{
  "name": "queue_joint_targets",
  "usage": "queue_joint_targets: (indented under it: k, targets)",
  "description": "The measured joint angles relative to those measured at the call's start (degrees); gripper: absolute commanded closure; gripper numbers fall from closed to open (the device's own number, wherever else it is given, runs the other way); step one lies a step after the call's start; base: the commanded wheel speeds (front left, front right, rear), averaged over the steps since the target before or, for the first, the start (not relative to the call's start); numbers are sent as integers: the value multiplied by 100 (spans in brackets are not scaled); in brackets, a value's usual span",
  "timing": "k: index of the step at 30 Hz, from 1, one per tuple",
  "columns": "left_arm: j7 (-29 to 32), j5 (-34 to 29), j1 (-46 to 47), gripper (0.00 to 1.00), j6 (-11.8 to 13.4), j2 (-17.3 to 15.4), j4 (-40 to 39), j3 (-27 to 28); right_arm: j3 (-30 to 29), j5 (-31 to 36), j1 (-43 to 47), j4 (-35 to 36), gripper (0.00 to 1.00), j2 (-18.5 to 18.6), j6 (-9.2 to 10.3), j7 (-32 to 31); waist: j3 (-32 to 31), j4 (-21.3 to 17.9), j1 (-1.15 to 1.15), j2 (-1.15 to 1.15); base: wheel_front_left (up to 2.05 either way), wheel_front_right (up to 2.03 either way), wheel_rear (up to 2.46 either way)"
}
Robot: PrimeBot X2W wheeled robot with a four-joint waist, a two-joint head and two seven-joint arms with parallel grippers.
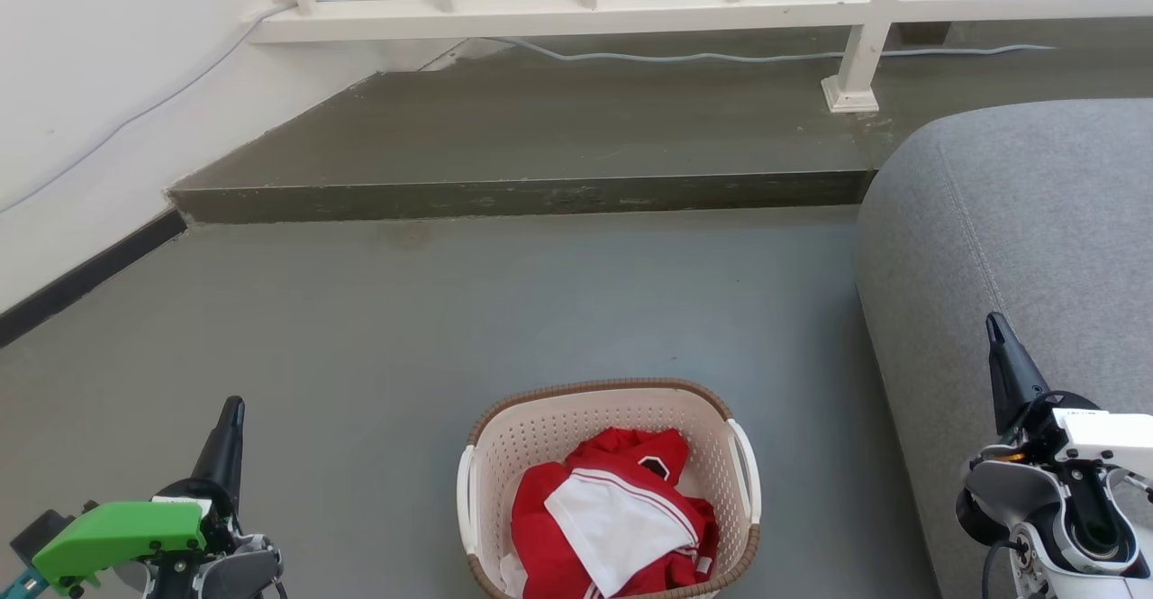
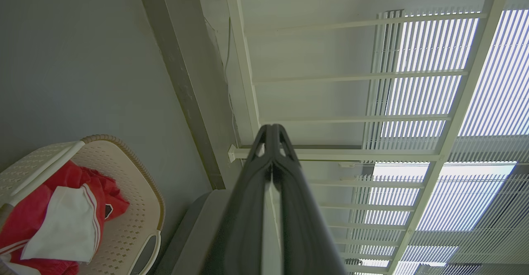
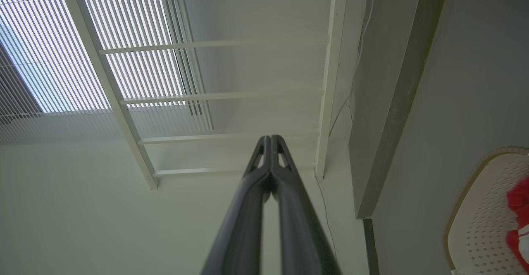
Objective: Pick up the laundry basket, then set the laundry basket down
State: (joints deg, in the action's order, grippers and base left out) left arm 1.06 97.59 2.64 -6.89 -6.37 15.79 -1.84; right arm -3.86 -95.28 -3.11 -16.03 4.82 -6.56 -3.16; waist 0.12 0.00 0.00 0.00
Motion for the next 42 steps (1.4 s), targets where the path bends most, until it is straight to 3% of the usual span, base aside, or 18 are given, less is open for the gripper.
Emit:
queue_joint_targets:
  k: [42]
  targets:
    - [43,-3,3,100,-18,9,3,21,-34,1,-1,0,100,-25,-15,-18,1,0,0,0,0,0,0]
